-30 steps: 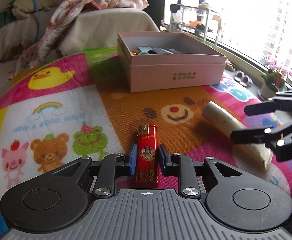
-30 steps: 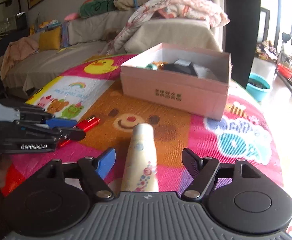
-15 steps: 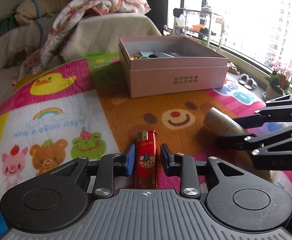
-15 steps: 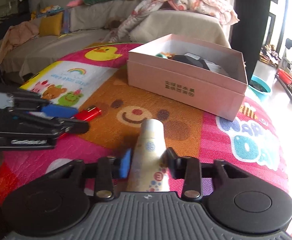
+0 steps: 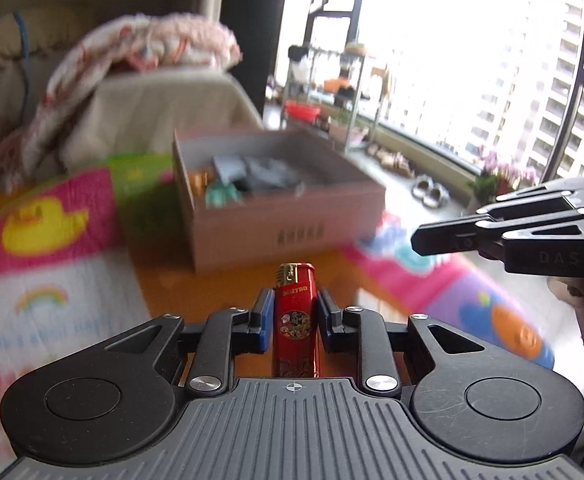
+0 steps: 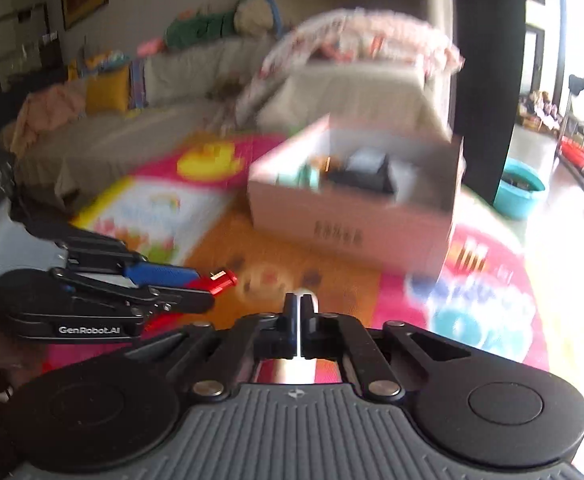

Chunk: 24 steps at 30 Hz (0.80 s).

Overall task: Organize rigid objects
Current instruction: 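Lift the lotion tube with the right gripper while the left lifts the lighter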

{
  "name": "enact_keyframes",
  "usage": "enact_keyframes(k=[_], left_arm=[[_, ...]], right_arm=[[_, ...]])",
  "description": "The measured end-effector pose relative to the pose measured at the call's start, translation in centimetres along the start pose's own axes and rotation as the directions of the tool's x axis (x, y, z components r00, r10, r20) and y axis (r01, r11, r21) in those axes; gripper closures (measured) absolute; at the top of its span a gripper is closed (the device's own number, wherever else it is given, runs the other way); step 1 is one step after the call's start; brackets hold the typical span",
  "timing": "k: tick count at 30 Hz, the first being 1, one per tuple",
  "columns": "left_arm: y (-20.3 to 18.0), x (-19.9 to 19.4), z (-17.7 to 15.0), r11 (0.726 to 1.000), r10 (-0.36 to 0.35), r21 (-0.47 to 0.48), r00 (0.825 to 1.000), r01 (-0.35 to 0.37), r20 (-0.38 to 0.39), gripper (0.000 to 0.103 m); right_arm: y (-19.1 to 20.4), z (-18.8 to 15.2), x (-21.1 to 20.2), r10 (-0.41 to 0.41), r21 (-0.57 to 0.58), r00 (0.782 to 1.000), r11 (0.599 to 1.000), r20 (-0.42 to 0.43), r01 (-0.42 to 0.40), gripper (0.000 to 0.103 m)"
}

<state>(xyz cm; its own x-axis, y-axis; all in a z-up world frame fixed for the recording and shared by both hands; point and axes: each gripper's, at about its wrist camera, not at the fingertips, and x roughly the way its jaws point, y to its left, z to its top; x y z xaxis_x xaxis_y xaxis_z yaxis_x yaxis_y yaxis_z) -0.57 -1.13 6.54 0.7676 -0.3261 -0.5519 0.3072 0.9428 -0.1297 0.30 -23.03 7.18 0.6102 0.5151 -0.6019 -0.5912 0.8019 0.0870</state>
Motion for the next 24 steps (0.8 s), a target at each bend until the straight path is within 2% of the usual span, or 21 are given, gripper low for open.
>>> enact_keyframes(k=[4,6,7,9,10,11,15,20,21,22,24], left_arm=[[0.3,-0.5,2.3,0.999,0.03,0.011,0.997,-0.031,0.069,0.077],[0.4,-0.6,2.0,0.999,0.048,0.006,0.997,-0.048,0.057,0.077],[0.5,-0.5,1.5,0.999,0.053,0.0,0.998,-0.053,0.04,0.077],[0.4,-0.3,0.4,0.998,0.063,-0.001,0.998,-0.063,-0.002,0.077],[0.4,-0.1,-0.2,0.998,0.067,0.001,0.997,-0.067,-0.026,0.077],[0.5,0.1,-0.7,0.998,0.069,-0.002,0.996,-0.069,-0.048,0.077],[0.9,0.6,-2.5,0.998,0.058,-0.025,0.991,-0.061,-0.121,0.076],[-0.5,0.6,-4.1,1.0,0.011,0.009,0.983,-0.01,-0.183,0.076],[-0.7,0.6,-4.4,1.0,0.002,0.015,0.981,0.001,-0.193,0.076],[-0.9,0.6,-4.6,1.0,-0.009,0.019,0.979,0.013,-0.203,0.076],[-1.1,0.7,-4.9,0.999,-0.032,0.015,0.976,0.036,-0.215,0.076]], right_arm=[[-0.5,2.4,-1.9,-0.039,-0.027,0.994,0.999,0.101,0.042,0.103],[-0.6,2.4,-1.9,-0.046,-0.039,0.995,0.998,0.089,0.049,0.102],[-0.6,2.0,-1.6,-0.036,-0.037,0.997,0.999,0.066,0.039,0.098],[-0.6,1.0,-0.9,-0.004,-0.042,1.0,0.999,0.005,0.004,0.079],[-0.5,0.5,-0.6,0.004,-0.044,1.0,0.999,-0.013,-0.005,0.062],[-0.3,-0.1,-0.2,0.009,-0.048,1.0,0.999,-0.024,-0.01,0.056],[0.9,-1.7,2.4,0.032,-0.063,0.994,0.997,-0.109,-0.039,0.056],[1.4,-2.9,5.2,-0.005,-0.046,0.984,0.999,-0.178,-0.004,0.057],[1.4,-3.1,5.2,-0.01,-0.052,0.984,0.999,-0.178,0.001,0.059],[1.7,-3.3,5.0,-0.024,-0.075,0.985,0.997,-0.17,0.011,0.067],[2.1,-3.6,4.5,-0.026,-0.104,0.985,0.995,-0.171,0.009,0.067]])
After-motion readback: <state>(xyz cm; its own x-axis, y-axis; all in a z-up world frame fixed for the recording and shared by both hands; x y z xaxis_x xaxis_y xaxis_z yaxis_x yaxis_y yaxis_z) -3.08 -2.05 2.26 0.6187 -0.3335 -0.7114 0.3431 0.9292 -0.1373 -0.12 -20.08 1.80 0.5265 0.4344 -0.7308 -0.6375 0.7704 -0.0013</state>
